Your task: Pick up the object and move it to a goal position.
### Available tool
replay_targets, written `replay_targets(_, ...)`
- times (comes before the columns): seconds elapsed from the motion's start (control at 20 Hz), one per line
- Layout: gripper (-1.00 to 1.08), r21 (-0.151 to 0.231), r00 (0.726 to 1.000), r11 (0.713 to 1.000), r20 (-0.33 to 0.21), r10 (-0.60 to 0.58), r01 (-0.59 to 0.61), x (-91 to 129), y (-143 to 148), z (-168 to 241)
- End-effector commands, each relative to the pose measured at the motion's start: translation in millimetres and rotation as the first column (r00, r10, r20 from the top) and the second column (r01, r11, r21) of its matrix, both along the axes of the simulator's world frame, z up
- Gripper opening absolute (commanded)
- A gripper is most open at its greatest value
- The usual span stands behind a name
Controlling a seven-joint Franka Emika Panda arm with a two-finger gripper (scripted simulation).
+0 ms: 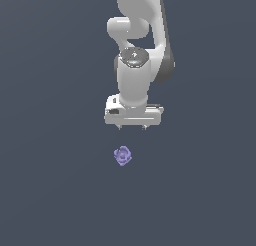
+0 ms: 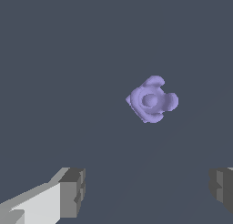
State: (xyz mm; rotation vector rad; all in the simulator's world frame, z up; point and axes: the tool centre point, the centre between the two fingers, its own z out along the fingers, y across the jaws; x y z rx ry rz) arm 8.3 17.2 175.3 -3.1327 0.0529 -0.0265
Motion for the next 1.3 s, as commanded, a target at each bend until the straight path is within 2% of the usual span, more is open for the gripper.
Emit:
replay_targets(0.0,1.0,0.0,1.0,1.0,0.0,0.0,0.0,0,0,0)
replay_targets(0.45,1.0,-0.022,0.998,0.998,0.012,0.063,-0.063,0,4,4)
replay_targets(0.85,1.0,-0.022,0.997,0.997,0.011,0.075,-0.075,1,4,3)
replay_targets(1.25,1.0,-0.026,0.988,0.987,0.005,0.157,-0.157,10,-2,-8)
